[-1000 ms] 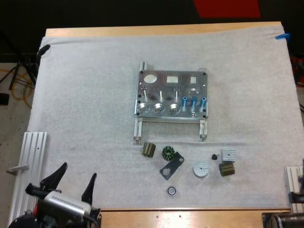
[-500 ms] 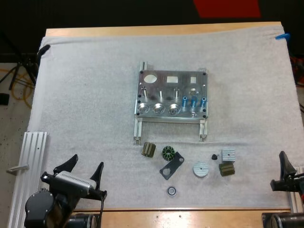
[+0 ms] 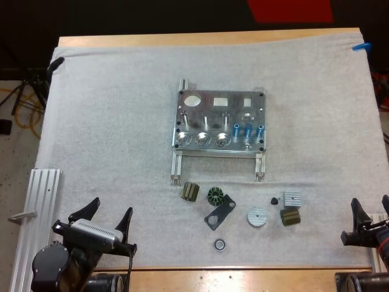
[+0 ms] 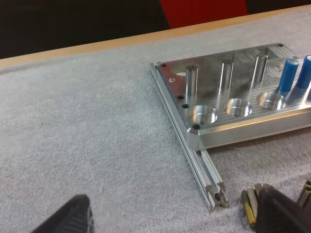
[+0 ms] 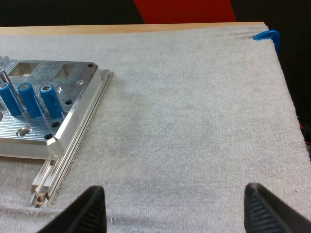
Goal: Load cells from left to right
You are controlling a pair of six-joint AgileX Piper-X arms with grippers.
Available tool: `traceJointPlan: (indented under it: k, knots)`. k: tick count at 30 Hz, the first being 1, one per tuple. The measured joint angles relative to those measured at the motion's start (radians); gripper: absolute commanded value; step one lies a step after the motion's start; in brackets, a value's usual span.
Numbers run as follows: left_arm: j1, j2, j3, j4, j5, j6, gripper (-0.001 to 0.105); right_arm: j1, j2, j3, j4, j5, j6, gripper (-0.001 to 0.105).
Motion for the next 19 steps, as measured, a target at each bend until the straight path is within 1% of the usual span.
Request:
traceJointPlan:
  k: [6,11,13,19]
  knots:
    - [-0.013,0.0,0.0,0.0,0.0,0.0,0.067,0.0,0.0,0.0,0.0,0.0,0.0,0.059]
    - [-0.073,0.0,0.0,0.0,0.0,0.0,0.067,0.0,0.0,0.0,0.0,0.0,0.0,0.059]
    - [-0.083,0.0,0.0,0.0,0.0,0.0,0.067,0.0,0.0,0.0,0.0,0.0,0.0,0.059]
    - [-0.082,0.0,0.0,-0.001,0.0,0.0,0.067,0.0,0.0,0.0,0.0,0.0,0.0,0.059]
